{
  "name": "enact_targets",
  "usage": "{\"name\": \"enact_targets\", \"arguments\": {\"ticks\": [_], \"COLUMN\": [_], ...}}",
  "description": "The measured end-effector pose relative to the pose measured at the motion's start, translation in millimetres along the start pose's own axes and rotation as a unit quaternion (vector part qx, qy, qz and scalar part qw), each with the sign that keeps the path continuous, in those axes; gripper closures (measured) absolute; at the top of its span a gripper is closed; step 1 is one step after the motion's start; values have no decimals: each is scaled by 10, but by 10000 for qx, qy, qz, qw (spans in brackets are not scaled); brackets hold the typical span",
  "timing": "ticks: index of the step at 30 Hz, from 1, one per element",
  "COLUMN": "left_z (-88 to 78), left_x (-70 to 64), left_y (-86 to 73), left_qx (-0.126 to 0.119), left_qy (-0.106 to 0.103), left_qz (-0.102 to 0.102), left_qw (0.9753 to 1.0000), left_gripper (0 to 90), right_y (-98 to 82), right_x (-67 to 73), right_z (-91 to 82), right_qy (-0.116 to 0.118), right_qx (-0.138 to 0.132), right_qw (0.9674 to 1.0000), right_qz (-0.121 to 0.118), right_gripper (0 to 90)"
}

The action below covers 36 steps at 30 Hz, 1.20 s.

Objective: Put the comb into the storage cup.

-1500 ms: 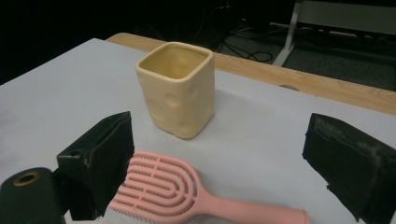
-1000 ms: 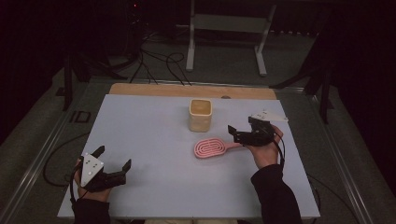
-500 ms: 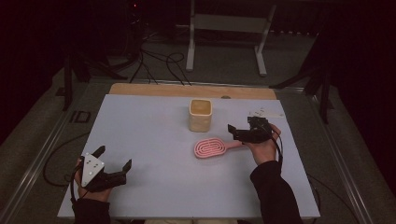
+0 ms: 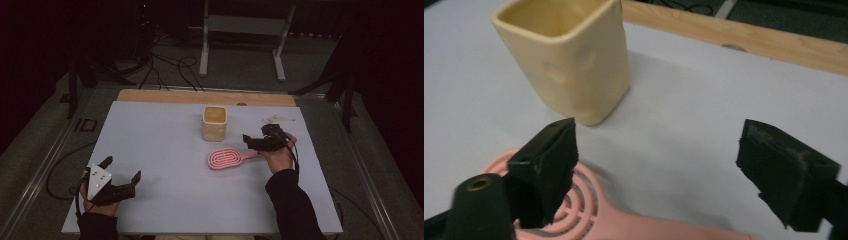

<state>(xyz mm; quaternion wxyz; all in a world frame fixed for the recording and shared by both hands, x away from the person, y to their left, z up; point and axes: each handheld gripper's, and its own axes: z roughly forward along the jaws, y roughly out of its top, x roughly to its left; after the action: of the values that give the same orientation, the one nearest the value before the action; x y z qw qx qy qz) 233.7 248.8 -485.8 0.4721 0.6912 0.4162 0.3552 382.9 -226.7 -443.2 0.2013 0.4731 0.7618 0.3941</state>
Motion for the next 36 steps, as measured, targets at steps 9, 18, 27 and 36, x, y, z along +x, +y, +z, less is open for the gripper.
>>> {"name": "enact_targets", "arguments": {"ticks": [9,18,27,36], "left_z": [4,8,3,2], "left_x": [-3,-4,3,6], "left_y": [-2,-3,-4,-5], "left_qx": [16,38,34,39], "left_qy": [14,37,60,77], "left_qz": [17,25,22,24], "left_qw": [10000,10000,10000,10000], "left_gripper": [1,1,1,4], "right_y": [-38,-92,-138,-218], "right_x": [13,97,107,60], "right_z": [127,236,348,335], "right_qy": [-74,-9,-189,-361], "right_qx": [442,766,1183,1423], "right_qw": [9989,9948,9895,9847], "right_qz": [-167,-666,-814,-944], "right_gripper": [445,869,900,899]}}
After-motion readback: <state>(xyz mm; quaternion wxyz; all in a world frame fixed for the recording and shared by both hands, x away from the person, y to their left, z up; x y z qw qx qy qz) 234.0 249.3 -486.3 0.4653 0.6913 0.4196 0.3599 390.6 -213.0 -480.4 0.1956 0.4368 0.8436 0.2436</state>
